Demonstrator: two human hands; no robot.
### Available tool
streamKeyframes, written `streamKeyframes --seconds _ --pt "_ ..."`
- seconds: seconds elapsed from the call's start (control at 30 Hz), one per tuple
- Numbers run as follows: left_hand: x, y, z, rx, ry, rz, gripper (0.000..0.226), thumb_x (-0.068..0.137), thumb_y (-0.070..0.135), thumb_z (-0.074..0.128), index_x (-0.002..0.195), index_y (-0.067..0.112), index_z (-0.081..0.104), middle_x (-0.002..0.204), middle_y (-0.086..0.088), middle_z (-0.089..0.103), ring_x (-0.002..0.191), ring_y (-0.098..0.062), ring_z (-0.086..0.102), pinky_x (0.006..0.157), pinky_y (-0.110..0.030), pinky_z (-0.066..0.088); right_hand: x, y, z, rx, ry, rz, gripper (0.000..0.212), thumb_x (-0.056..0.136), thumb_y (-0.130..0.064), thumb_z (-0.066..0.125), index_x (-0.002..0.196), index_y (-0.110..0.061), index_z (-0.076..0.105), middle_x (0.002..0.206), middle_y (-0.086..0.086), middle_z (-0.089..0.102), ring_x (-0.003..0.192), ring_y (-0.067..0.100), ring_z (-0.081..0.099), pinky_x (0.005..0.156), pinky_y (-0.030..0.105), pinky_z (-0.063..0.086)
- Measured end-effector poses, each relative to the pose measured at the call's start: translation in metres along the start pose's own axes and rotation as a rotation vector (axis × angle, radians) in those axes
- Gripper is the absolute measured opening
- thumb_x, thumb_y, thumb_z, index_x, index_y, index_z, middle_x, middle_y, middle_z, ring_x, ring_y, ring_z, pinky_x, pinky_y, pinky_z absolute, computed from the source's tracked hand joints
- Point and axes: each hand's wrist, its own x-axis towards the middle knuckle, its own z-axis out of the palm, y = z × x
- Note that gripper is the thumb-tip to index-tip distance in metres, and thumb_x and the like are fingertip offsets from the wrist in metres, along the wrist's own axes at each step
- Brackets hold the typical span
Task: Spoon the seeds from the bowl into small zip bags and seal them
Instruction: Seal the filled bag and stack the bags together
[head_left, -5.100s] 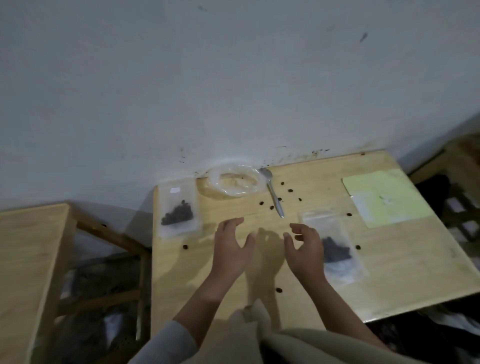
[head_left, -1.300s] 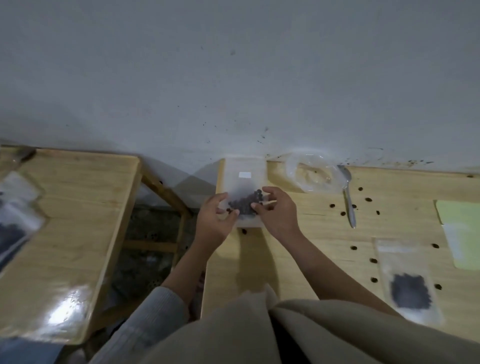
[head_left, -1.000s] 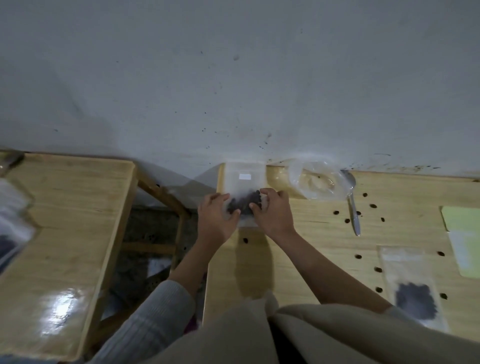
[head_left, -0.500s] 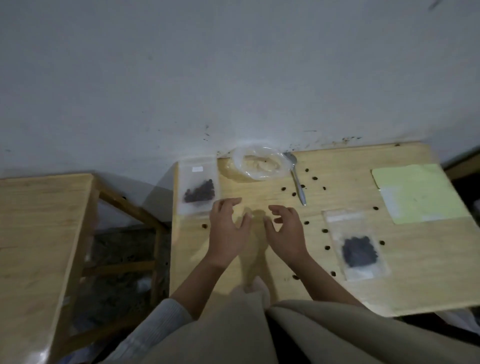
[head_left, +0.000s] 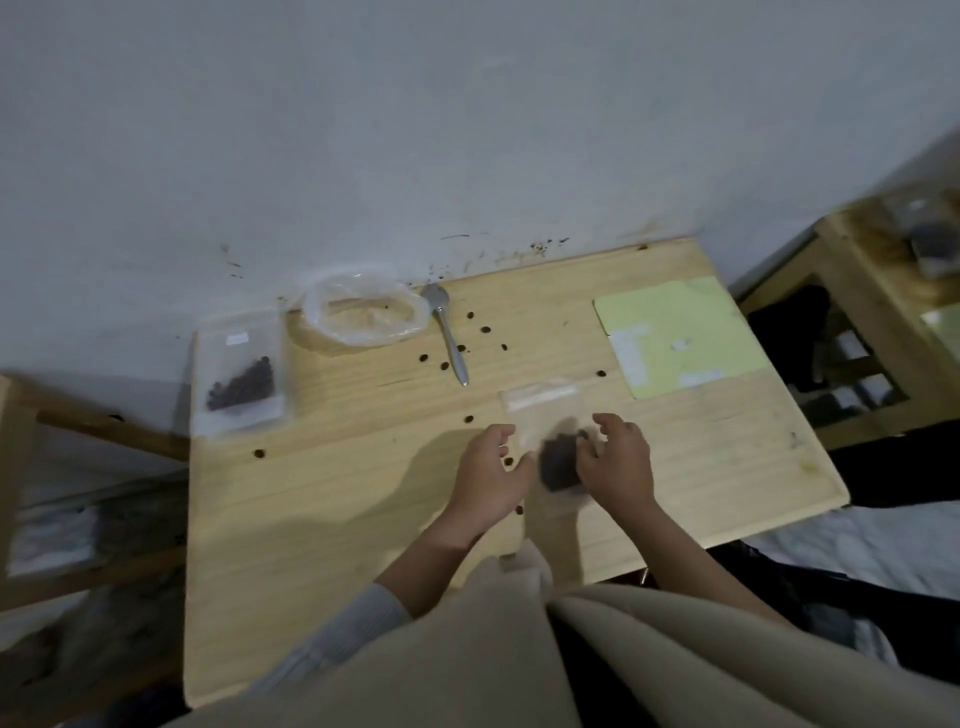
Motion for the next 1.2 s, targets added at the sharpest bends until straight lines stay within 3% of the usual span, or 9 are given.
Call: streamKeyframes --seconds 0.2,0.3,0.47,0.53,0.63,0.73,0.93,1.13,1.2 --pt "0.02 0.008 0.033 0.032 0.03 -0.092 0.05 0.089 0.031 0.061 0.133 0.015 0.046 0.138 -0.007 0.049 0.125 -0.02 0.049 0.102 -0.035 0.043 0.02 0.015 -0.005 -0.002 -0.115 -0.069 0.039 0.087 -0.023 0.059 0.124 -0.012 0.056 0.113 0.016 0.058 0.108 0.034 0.053 0.087 0.041 0.047" --pt "0.029 0.011 0.038 0.077 0.103 -0.124 0.048 0.087 0.031 0.062 0.131 0.017 0.049 0.135 -0.007 0.048 0.117 -0.018 0.052 0.097 -0.028 0.043 0.031 0.02 -0.01 0.063 -0.137 -0.082 0.032 0.085 -0.017 0.062 0.117 -0.014 0.06 0.107 0.011 0.057 0.096 0.027 0.057 0.08 0.032 0.047" --pt "0.039 0.02 0.045 -0.009 0.182 -0.146 0.044 0.085 0.026 0.065 0.127 0.024 0.051 0.131 -0.006 0.046 0.087 -0.004 0.052 0.085 -0.023 0.043 0.045 0.017 -0.022 0.452 -0.206 -0.087 0.026 0.082 0.005 0.06 0.097 -0.017 0.063 0.082 -0.001 0.057 0.069 0.015 0.055 0.065 0.023 0.045" --pt "0.041 0.025 0.045 -0.055 0.219 -0.142 0.042 0.083 0.03 0.067 0.122 0.03 0.052 0.125 -0.003 0.05 0.093 -0.01 0.055 0.087 -0.027 0.046 0.051 0.016 -0.03 0.617 -0.221 -0.084 0.028 0.083 0.007 0.058 0.094 -0.018 0.064 0.079 -0.002 0.056 0.067 0.014 0.055 0.063 0.019 0.048" --pt "0.042 0.037 0.042 -0.234 0.227 -0.118 0.035 0.086 0.014 0.067 0.119 0.019 0.057 0.106 0.002 0.059 0.098 -0.01 0.057 0.085 -0.023 0.048 0.061 0.018 -0.043 0.8 -0.252 -0.1 0.033 0.085 0.009 0.058 0.09 -0.023 0.065 0.081 0.001 0.055 0.063 0.016 0.054 0.063 0.021 0.051" --pt "0.046 0.051 0.04 -0.384 0.225 -0.058 0.034 0.082 0.002 0.07 0.11 0.018 0.061 0.091 -0.002 0.06 0.085 -0.013 0.062 0.073 -0.017 0.051 0.073 0.025 -0.056 0.888 -0.277 -0.107 0.032 0.085 0.008 0.06 0.092 -0.022 0.066 0.081 0.003 0.054 0.062 0.015 0.053 0.065 0.021 0.052" --pt "0.06 0.073 0.045 -0.396 0.1 -0.015 0.036 0.081 0.011 0.073 0.11 0.029 0.061 0.126 0.002 0.057 0.118 -0.012 0.05 0.1 -0.032 0.042 0.093 0.043 -0.084 1.027 -0.308 -0.095 0.03 0.087 0.008 0.058 0.098 -0.019 0.067 0.087 0.0 0.06 0.066 0.014 0.055 0.069 0.02 0.051" --pt "0.069 0.08 0.051 -0.543 0.008 -0.036 0.044 0.081 -0.009 0.065 0.116 0.018 0.062 0.111 -0.008 0.066 0.095 -0.012 0.064 0.077 -0.024 0.054 0.104 0.053 -0.093 1.032 -0.305 -0.076 0.03 0.085 0.007 0.061 0.101 -0.018 0.067 0.09 0.007 0.063 0.074 0.011 0.061 0.065 0.02 0.051" --pt "0.072 0.079 0.052 -0.566 0.009 -0.029 0.045 0.081 -0.011 0.064 0.117 0.016 0.062 0.1 -0.007 0.07 0.089 -0.014 0.065 0.073 -0.023 0.053 0.115 0.058 -0.092 0.979 -0.207 -0.028 0.025 0.084 0.003 0.065 0.096 -0.019 0.068 0.087 0.007 0.065 0.076 0.015 0.062 0.069 0.026 0.053"
